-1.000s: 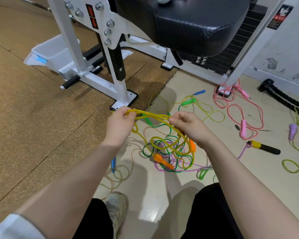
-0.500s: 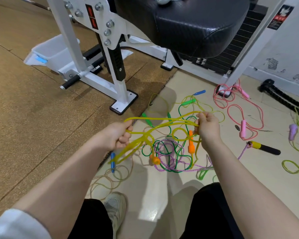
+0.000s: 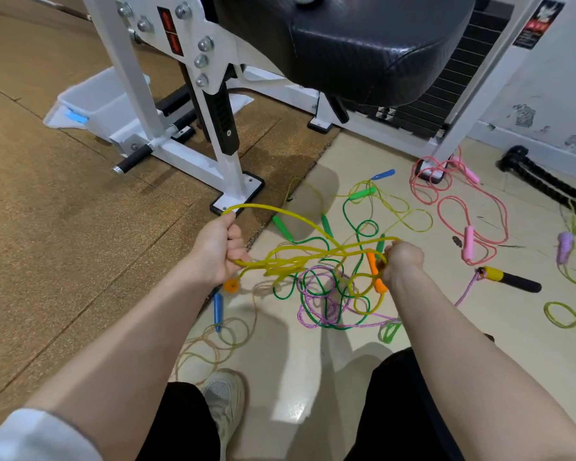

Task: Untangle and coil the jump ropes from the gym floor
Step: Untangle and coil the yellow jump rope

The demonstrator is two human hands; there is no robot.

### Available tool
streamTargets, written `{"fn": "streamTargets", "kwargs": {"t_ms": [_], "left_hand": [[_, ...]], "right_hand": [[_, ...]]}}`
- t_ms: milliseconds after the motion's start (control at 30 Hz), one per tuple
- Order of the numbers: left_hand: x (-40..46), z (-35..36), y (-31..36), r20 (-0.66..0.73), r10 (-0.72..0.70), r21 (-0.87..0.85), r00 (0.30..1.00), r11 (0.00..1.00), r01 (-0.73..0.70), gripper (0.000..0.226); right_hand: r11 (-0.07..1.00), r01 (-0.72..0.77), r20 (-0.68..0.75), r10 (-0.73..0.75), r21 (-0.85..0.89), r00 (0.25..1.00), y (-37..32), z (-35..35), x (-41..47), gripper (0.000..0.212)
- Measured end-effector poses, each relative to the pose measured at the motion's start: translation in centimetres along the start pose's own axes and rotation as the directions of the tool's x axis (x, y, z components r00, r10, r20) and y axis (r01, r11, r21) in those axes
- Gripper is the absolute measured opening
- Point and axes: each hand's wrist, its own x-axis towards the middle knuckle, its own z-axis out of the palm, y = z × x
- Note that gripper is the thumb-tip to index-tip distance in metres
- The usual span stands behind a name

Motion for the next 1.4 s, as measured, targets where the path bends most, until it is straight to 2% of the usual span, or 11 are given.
{"fn": "streamTargets", "kwargs": {"t_ms": [167,267,367,433,567,667,733,833,1100,1233,1400], "left_hand": [[-0.6,1.5,0.1,0.180,-0.026,-0.166,0.983,0.984,0.056,0.058],[-1.2,2.8,-0.2,0.262,0.047,-0.310,0.964,0.950,0.038,0.042],[-1.6,3.5,-0.2,0.299,0.102,-0.428,0.949,0.903,0.038,0.040],[-1.9,3.4,0.3,0.310,0.107,-0.455,0.945,0.889,0.048,0.039],[-2.1,2.2,1.6,0.196,0.164,-0.511,0.967,0.859,-0.042,0.036],[-2.0,1.5,1.9,0.023,0.185,-0.437,0.982,0.886,-0.157,0.029],[-2.3,1.4,1.2,0.002,0.170,0.030,0.985,0.985,-0.170,0.031],[-2.9,2.0,-0.4,0.060,0.266,0.610,0.962,0.753,-0.246,0.033],[-3.0,1.5,-2.3,0.402,0.301,0.849,0.865,0.232,-0.476,0.019],[-2.6,0.3,-0.5,0.323,0.245,0.734,0.914,0.545,-0.405,0.023],[-1.5,-2.3,2.6,0.135,0.055,-0.011,0.989,0.998,-0.054,0.017]], "right_hand": [[0.848,0.152,0.009,-0.171,-0.509,0.985,2.0,2.4,-1.2,0.043],[0.663,0.675,0.382,-0.562,-0.323,0.734,1.9,4.2,-5.1,0.034],[0.555,0.818,0.817,-0.397,-0.149,0.418,3.0,5.8,-9.8,0.021],[0.370,0.903,0.891,-0.301,-0.220,0.340,4.1,6.6,-10.4,0.027],[0.215,0.927,0.844,-0.388,-0.307,0.370,4.0,6.9,-8.5,0.031],[0.579,0.774,0.750,-0.386,-0.257,0.537,2.3,6.4,-8.2,0.006],[0.845,0.509,0.660,-0.291,-0.162,0.693,1.5,6.1,-7.9,0.015],[0.970,0.244,0.587,-0.198,0.001,0.785,0.6,5.6,-7.4,0.019],[0.982,0.018,0.738,-0.154,0.189,0.657,-0.5,5.0,-9.0,0.018],[0.948,0.314,0.623,-0.273,0.045,0.733,-1.1,4.1,-7.6,0.021],[0.980,0.061,0.299,-0.117,0.192,0.947,-1.1,1.2,-3.3,0.019]]}}
